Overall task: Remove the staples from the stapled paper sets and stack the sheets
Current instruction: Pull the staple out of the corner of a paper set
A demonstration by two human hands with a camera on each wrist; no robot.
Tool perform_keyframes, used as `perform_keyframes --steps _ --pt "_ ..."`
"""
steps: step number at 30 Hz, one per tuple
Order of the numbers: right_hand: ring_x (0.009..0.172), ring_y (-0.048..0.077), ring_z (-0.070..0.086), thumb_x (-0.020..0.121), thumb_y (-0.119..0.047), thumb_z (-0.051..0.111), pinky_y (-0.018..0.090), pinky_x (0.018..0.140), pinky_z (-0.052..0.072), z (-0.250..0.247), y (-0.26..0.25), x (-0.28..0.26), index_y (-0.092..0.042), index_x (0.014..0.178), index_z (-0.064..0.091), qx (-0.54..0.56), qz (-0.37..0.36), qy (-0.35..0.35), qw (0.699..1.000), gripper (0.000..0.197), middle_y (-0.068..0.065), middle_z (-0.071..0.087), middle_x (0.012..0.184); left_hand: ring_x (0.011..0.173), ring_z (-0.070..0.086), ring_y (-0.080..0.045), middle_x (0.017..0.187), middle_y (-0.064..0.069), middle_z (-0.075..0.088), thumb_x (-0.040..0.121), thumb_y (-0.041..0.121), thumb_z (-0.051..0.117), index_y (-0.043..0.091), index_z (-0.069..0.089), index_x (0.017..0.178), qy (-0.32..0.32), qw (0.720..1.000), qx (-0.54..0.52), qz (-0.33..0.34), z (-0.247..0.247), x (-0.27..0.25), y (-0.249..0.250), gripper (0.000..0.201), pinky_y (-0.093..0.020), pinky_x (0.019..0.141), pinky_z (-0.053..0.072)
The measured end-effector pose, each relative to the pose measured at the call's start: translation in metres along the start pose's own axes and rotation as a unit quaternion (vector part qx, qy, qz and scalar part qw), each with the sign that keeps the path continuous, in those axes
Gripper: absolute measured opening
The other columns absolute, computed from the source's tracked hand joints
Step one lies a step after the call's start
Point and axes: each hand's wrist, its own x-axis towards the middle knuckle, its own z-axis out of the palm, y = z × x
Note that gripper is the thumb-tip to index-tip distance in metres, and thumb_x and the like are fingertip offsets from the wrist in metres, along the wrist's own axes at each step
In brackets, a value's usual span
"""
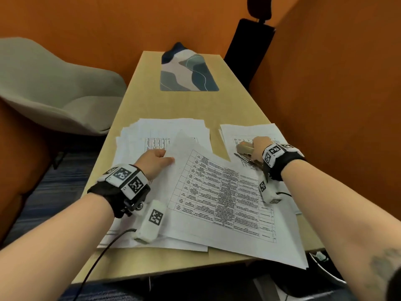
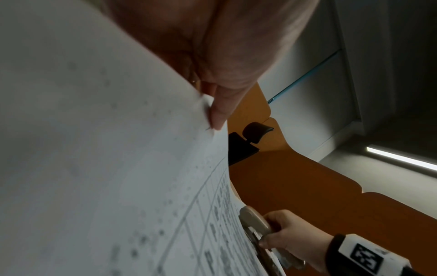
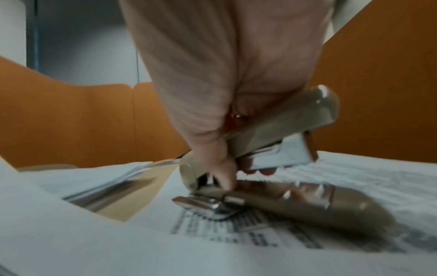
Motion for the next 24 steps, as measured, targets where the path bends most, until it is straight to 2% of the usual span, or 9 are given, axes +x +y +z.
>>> perform_keyframes --steps 3,6,8,11,13,15,19,21,24 --pt "0.104 0.033 0.056 0.089 -0.011 0.055 0.036 0.085 0.046 -0.011 -0.009 -0.005 0.0 0.118 0.048 0.078 0.011 0.044 0.996 0.032 0.019 0.057 0.117 0.09 0.064 -0.031 0.099 -0.014 0.067 0.089 0.014 0.057 0.007 0.064 0.091 -0.013 0.999 0.015 -0.024 -0.001 0.0 0.001 0.01 -0.036 0.084 0.05" --pt "0.107 0.035 0.054 0.082 -0.013 0.066 0.037 0.083 0.044 -0.028 -0.024 -0.016 -0.003 0.122 0.042 0.188 -0.049 0.091 0.977 0.048 0.019 0.056 0.118 0.074 0.059 -0.027 0.09 -0.017 0.066 0.087 0.015 0.061 0.002 0.064 0.082 -0.009 0.999 0.022 -0.038 -0.003 -0.003 0.0 0.014 -0.03 0.072 0.045" --pt "0.101 0.03 0.055 0.081 -0.02 0.069 0.031 0.077 0.041 -0.037 -0.04 -0.032 -0.007 0.121 0.047 0.235 -0.123 0.072 0.961 0.047 0.012 0.059 0.109 0.081 0.064 -0.031 0.094 -0.018 0.068 0.085 0.016 0.065 0.002 0.065 0.081 -0.005 0.999 0.001 -0.041 -0.004 -0.006 -0.001 0.014 -0.037 0.082 0.052" --pt "0.086 0.019 0.053 0.08 -0.037 0.07 0.027 0.069 0.038 -0.035 -0.07 -0.061 -0.013 0.105 0.057 0.232 -0.206 0.012 0.95 0.037 0.0 0.058 0.086 0.093 0.064 -0.035 0.094 -0.016 0.067 0.083 0.021 0.068 0.007 0.062 0.075 0.007 0.999 -0.028 -0.043 -0.006 -0.01 -0.001 0.017 -0.043 0.094 0.048" --pt "0.087 0.018 0.05 0.08 -0.044 0.068 0.03 0.079 0.039 -0.023 -0.089 -0.07 -0.01 0.105 0.059 0.18 -0.233 -0.002 0.956 0.044 0.003 0.059 0.09 0.088 0.063 -0.038 0.093 -0.022 0.067 0.077 0.035 0.07 -0.001 0.063 0.077 0.003 0.999 -0.039 -0.037 -0.007 -0.014 -0.001 0.037 -0.04 0.09 0.049" --pt "0.088 0.019 0.05 0.079 -0.045 0.068 0.03 0.079 0.04 -0.01 -0.102 -0.071 -0.008 0.102 0.059 0.165 -0.239 0.001 0.957 0.045 0.005 0.058 0.091 0.095 0.062 -0.046 0.102 -0.03 0.064 0.063 0.049 0.07 -0.009 0.063 0.09 -0.005 0.998 -0.052 -0.041 -0.01 -0.015 -0.004 0.064 -0.051 0.095 0.046" --pt "0.085 0.017 0.051 0.076 -0.043 0.072 0.028 0.071 0.041 0.003 -0.111 -0.072 -0.017 0.094 0.054 0.2 -0.226 0.007 0.953 0.037 -0.001 0.054 0.088 0.096 0.062 -0.045 0.1 -0.028 0.067 0.087 0.027 0.062 -0.001 0.067 0.079 -0.003 0.997 -0.073 -0.036 -0.013 -0.02 -0.008 0.029 -0.055 0.095 0.045" --pt "0.087 0.017 0.053 0.076 -0.042 0.073 0.031 0.076 0.045 0.005 -0.113 -0.075 -0.02 0.091 0.052 0.204 -0.233 0.001 0.951 0.034 -0.002 0.055 0.088 0.09 0.063 -0.042 0.095 -0.026 0.067 0.089 0.022 0.06 0.006 0.066 0.069 -0.001 0.995 -0.092 -0.034 -0.012 -0.022 -0.008 0.026 -0.053 0.094 0.046" --pt "0.089 0.019 0.056 0.075 -0.043 0.072 0.034 0.079 0.048 0.006 -0.117 -0.08 -0.02 0.09 0.052 0.219 -0.235 0.004 0.947 0.034 -0.001 0.057 0.089 0.083 0.063 -0.034 0.088 -0.023 0.067 0.089 0.02 0.06 0.009 0.065 0.066 -0.006 0.995 -0.095 -0.027 -0.011 -0.025 -0.007 0.026 -0.048 0.09 0.047"
